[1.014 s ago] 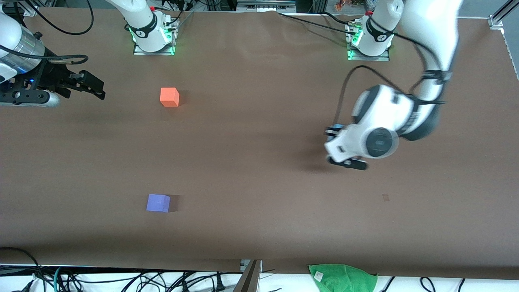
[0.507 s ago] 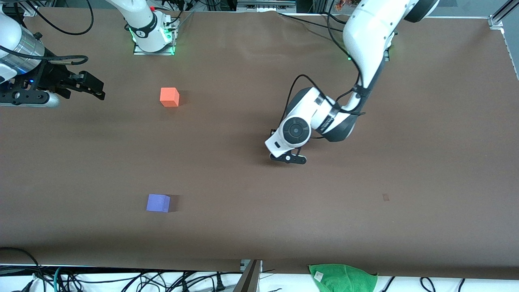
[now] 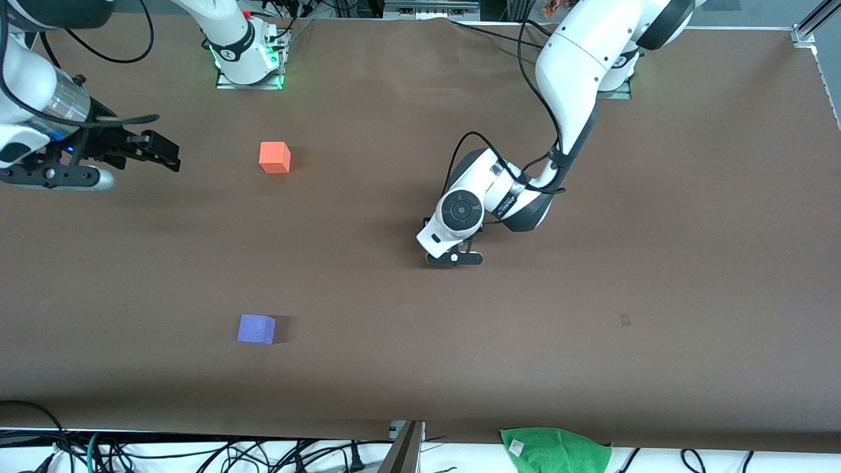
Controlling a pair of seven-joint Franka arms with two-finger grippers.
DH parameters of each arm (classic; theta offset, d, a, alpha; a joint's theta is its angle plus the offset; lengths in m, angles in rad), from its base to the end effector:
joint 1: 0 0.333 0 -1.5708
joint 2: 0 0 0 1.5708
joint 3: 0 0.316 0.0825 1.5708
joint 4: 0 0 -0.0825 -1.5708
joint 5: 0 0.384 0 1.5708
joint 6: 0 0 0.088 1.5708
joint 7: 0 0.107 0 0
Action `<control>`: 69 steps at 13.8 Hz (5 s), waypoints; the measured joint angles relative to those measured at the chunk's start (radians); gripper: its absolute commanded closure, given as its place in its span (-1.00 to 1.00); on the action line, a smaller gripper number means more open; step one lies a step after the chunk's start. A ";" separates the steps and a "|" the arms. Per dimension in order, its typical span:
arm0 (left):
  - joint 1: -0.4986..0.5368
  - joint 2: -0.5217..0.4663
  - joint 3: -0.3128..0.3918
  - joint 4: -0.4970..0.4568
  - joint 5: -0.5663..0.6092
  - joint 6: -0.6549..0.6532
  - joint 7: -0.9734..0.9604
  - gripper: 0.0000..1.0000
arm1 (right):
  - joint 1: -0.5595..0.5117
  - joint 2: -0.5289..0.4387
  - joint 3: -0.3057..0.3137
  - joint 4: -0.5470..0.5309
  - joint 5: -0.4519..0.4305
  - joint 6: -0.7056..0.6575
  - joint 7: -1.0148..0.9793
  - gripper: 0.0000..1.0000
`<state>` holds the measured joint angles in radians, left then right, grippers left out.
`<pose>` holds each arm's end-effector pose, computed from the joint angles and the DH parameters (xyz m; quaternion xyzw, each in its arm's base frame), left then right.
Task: Place blue block between orange and purple blocks
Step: 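Lift and carry the blue cube with the left gripper toward the table middle, then set down the blue cube with the left gripper while the right gripper approaches, then grasp the blue cube with the right gripper while the left gripper withdraws, then lift the blue cube with the right gripper, then carry the blue cube with the right gripper between the orange and purple cubes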
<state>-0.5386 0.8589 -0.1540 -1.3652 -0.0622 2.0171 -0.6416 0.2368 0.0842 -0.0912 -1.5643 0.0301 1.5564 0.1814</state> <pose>0.5602 -0.4419 0.1920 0.9912 0.0113 -0.1315 0.0072 0.5689 0.0888 0.5790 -0.9987 0.0184 0.0471 0.0036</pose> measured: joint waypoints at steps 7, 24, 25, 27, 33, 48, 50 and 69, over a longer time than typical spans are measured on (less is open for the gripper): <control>0.031 -0.118 0.009 0.067 0.000 -0.212 -0.008 -1.00 | 0.020 0.029 0.008 0.000 0.001 0.011 -0.024 -0.99; 0.597 -0.573 0.032 0.049 0.088 -0.490 0.615 -1.00 | 0.476 0.470 0.020 0.033 0.173 0.655 0.525 -0.99; 0.615 -0.573 0.032 0.043 0.075 -0.490 0.626 -1.00 | 0.518 0.534 0.020 0.092 0.173 0.688 0.587 -0.99; 0.629 -0.578 0.031 0.021 0.064 -0.487 0.633 -1.00 | 0.591 0.670 0.019 0.242 0.173 0.727 0.657 -0.99; 0.644 -0.820 0.018 -0.347 0.059 -0.272 0.631 -1.00 | 0.655 0.850 0.007 0.415 0.027 0.753 0.675 -0.99; 0.652 -0.845 0.016 -0.333 0.059 -0.337 0.633 -1.00 | 0.659 0.888 0.006 0.402 0.016 0.737 0.675 -0.98; 0.652 -0.845 0.014 -0.333 0.059 -0.339 0.633 -1.00 | 0.659 0.878 0.005 0.405 0.021 0.721 0.675 -0.98; 0.526 -0.845 0.138 -0.331 0.059 -0.341 0.633 -1.00 | 0.670 0.892 0.007 0.400 0.024 0.667 0.689 0.21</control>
<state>-0.0130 0.0139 -0.0164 -1.6963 -0.0035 1.6762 -0.0082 0.9073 0.9764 -0.0844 -1.1642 0.0540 2.2234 0.8703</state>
